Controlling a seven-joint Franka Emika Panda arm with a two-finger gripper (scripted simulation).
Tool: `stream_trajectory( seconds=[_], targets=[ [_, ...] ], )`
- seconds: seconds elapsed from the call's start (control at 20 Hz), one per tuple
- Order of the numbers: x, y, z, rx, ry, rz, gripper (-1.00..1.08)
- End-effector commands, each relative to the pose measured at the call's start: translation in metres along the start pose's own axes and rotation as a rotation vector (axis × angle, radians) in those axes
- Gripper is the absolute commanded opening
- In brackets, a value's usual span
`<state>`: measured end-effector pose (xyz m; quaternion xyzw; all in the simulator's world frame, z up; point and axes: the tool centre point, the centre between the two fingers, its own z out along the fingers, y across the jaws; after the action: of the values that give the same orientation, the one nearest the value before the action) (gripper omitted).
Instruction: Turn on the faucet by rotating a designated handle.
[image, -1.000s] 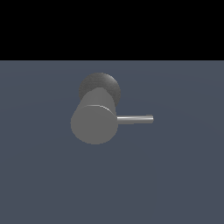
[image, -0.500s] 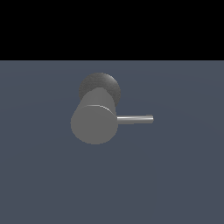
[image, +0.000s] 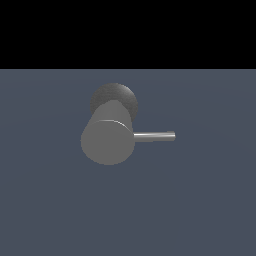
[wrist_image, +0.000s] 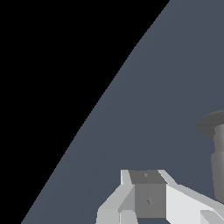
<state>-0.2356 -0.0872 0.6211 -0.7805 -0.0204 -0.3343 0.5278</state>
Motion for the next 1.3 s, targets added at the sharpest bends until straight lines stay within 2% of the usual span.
stream_trajectory(
  seconds=[0.0,0.25,0.55,0.95,1.25],
  targets=[
    [0.011,0.003,-0.018,0.093,0.078,0.013,-1.0],
    [0.029,0.014,-0.048,0.239,0.207,0.047,-1.0],
    [0.041,0.031,-0.072,0.35,0.312,0.088,-1.0],
    [0.049,0.048,-0.091,0.427,0.393,0.128,-1.0],
    [0.051,0.049,-0.088,0.447,0.398,0.133,-1.0]
  ],
)
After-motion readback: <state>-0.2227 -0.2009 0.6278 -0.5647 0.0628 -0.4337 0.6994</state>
